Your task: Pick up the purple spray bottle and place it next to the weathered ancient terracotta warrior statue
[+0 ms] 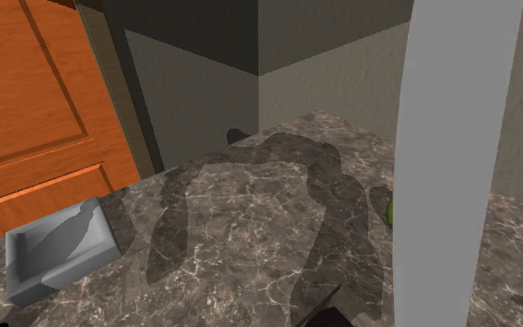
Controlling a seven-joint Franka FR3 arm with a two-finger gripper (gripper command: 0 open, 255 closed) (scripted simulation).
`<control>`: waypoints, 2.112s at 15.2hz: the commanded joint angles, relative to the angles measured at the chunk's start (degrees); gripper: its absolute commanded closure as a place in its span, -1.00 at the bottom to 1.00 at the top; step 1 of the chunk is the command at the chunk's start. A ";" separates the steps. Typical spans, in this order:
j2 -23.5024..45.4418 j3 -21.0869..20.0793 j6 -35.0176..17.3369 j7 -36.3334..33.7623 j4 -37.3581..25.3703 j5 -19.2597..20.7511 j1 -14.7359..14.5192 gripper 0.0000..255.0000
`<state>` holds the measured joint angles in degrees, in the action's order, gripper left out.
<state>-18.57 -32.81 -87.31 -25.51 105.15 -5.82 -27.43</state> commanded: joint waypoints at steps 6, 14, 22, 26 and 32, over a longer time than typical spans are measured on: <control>-1.39 -0.08 -5.54 0.34 6.76 -0.77 -0.42 1.00; -1.92 -0.62 -11.63 0.33 13.32 -1.31 -0.80 1.00; -1.53 -1.47 -17.79 0.02 19.12 -1.57 -1.05 1.00; -0.99 -2.01 -20.92 -0.26 21.75 -1.56 -1.11 1.00; 0.30 -2.93 -25.68 -0.87 25.35 -1.34 -1.09 1.00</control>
<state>-18.34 -35.68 -112.22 -26.38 129.83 -7.15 -28.52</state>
